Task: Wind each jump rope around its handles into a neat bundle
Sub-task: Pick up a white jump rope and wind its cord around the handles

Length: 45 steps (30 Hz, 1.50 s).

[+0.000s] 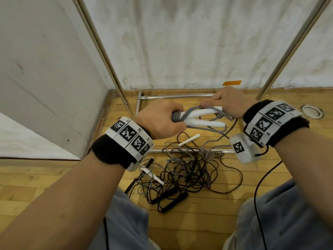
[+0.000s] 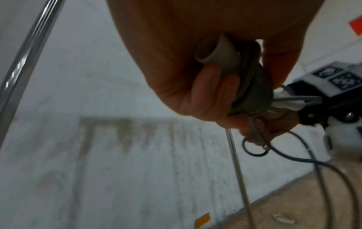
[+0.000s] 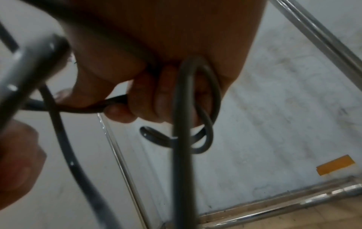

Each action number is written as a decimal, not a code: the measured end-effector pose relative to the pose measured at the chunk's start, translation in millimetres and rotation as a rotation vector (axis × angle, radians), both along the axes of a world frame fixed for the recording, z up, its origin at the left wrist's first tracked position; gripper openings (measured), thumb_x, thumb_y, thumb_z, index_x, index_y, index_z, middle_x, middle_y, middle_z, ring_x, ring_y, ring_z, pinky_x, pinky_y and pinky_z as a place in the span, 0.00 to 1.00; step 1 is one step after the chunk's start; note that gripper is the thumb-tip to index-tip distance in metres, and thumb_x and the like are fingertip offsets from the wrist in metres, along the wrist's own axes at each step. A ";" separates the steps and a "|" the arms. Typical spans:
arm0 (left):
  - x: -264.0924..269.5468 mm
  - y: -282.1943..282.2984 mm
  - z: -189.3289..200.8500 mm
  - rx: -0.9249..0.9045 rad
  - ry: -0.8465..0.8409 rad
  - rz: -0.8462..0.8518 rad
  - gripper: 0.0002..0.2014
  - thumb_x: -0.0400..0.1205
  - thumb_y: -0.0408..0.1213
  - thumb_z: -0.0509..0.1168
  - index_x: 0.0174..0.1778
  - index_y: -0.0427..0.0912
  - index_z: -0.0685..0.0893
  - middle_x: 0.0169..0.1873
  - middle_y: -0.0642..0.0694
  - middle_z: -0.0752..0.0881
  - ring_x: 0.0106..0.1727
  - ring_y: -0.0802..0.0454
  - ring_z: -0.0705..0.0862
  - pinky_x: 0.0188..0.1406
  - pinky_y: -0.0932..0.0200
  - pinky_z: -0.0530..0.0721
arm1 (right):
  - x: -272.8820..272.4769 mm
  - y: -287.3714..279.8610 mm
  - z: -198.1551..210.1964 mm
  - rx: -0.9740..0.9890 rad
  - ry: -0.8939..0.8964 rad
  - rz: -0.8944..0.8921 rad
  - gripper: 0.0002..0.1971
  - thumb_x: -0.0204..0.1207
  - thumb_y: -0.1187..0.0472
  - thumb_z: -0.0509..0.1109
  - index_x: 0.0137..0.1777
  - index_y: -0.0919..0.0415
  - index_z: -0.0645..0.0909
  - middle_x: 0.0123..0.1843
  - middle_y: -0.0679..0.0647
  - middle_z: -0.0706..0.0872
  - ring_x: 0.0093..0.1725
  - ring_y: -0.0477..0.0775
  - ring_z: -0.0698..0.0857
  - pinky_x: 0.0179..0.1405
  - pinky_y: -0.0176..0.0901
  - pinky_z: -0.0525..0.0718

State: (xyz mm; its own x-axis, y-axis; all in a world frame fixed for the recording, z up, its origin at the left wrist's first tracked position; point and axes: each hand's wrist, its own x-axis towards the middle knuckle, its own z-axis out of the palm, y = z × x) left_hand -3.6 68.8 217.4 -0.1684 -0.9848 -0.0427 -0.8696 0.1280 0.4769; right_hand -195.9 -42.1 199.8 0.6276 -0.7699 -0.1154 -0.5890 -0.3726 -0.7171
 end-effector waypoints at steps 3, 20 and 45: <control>6.8 -0.4 3.2 0.112 -0.133 -0.011 0.09 0.73 0.47 0.68 0.33 0.46 0.82 0.26 0.46 0.80 0.29 0.46 0.78 0.25 0.58 0.70 | -3.0 3.6 0.4 -0.070 0.121 0.032 0.33 0.51 0.23 0.64 0.18 0.57 0.73 0.16 0.48 0.64 0.19 0.50 0.64 0.19 0.32 0.64; -1.9 3.8 6.4 0.176 0.482 0.139 0.07 0.74 0.32 0.69 0.47 0.37 0.85 0.21 0.54 0.81 0.18 0.61 0.74 0.19 0.65 0.70 | 6.4 14.8 -0.2 0.097 0.002 0.003 0.22 0.80 0.53 0.65 0.26 0.65 0.76 0.16 0.47 0.75 0.17 0.42 0.72 0.23 0.33 0.73; -12.3 1.7 33.6 -0.055 1.108 0.323 0.08 0.73 0.38 0.63 0.35 0.40 0.70 0.25 0.38 0.81 0.15 0.47 0.69 0.15 0.63 0.62 | 45.9 73.5 -0.2 -0.115 -0.187 -0.068 0.16 0.80 0.49 0.64 0.41 0.62 0.81 0.28 0.39 0.82 0.29 0.35 0.77 0.28 0.27 0.69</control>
